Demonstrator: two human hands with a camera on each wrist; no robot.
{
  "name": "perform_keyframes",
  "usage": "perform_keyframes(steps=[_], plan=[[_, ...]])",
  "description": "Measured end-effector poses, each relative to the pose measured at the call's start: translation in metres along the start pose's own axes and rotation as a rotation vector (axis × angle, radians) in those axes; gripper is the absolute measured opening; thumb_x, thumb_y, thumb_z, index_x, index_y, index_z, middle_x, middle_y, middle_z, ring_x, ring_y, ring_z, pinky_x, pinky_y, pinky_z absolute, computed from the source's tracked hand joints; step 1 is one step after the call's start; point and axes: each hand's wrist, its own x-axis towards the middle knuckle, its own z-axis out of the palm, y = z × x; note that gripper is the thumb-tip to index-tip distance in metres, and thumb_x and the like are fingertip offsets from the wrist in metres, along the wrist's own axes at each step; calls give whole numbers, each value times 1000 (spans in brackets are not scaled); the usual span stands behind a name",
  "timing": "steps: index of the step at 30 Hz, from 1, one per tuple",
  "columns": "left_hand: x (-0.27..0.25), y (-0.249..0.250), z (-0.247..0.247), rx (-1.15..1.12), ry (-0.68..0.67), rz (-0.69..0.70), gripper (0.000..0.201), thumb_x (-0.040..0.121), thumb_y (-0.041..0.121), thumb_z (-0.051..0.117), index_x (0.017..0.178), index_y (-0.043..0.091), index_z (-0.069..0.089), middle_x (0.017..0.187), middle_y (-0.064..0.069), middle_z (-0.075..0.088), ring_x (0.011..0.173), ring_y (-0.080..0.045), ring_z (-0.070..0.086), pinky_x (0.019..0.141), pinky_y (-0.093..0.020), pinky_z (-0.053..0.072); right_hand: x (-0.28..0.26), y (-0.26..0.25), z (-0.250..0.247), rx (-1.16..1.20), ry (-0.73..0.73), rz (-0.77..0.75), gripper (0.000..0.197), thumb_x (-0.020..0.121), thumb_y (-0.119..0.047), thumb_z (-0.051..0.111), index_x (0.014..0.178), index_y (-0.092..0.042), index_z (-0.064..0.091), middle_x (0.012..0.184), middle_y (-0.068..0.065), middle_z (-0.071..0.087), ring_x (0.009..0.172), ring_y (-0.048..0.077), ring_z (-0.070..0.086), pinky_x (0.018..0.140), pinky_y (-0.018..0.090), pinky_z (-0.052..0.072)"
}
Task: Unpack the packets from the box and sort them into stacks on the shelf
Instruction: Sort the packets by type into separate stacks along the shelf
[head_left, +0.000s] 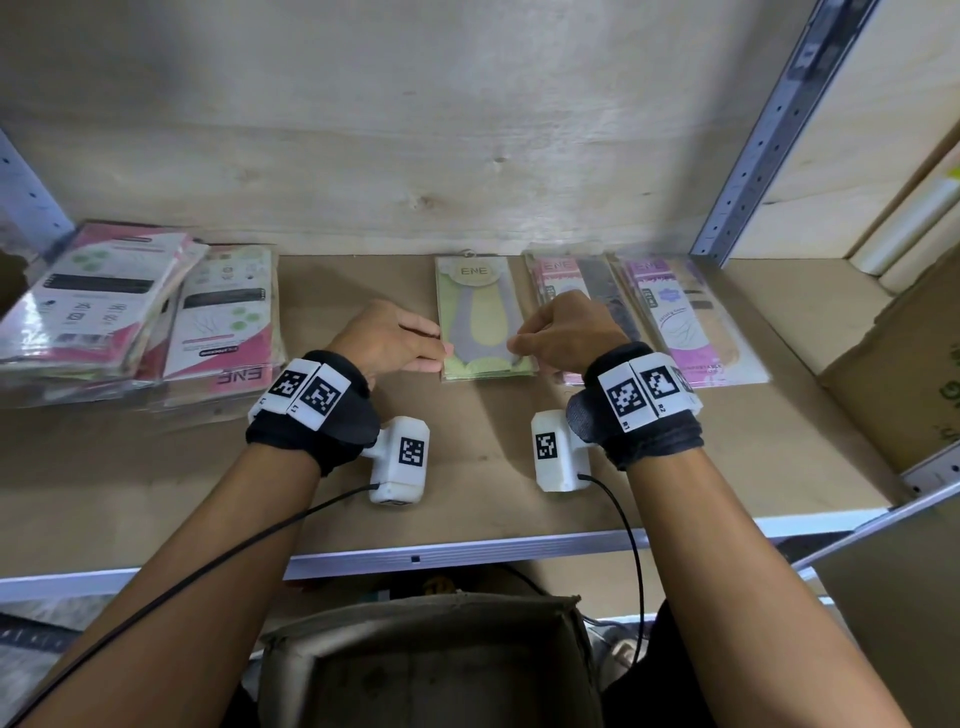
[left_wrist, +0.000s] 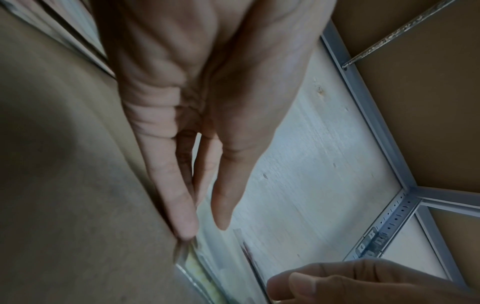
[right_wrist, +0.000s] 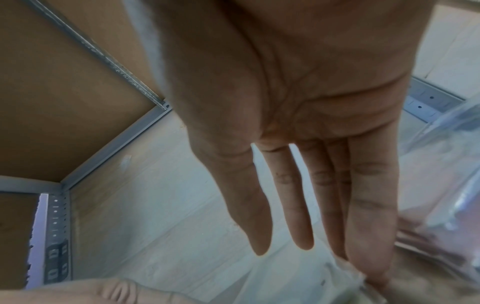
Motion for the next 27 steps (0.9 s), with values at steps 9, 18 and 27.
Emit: perform_keyframes(steps=[9,18,27], plan=[[-8,-5,-23,26,89,47,51,82,11,80,128,0,60,111,-16,71,87,-19,74,64,-15,59,-9,-9,-4,-104,107,-68,20,84,-24,72,93,-6,73,98,9,73,96,21,67,79,28,51],[-59,-14,-119,-6,442,245,5,91,25,71,94,23,73,91,-6,77,73,-14,71,77,-31,60,-31,-73,38,362,-188,-134,16,87,1,66,102,5,66,77,14,68,63,30,62,65,38,57],[-87,-40,-195,26,706,266,18,91,28,66,76,19,72,71,0,73,58,-13,62,60,-25,56,-6,-167,153,242,-417,-80,22,90,-24,70,90,-4,61,77,10,63,63,24,62,65,37,61]])
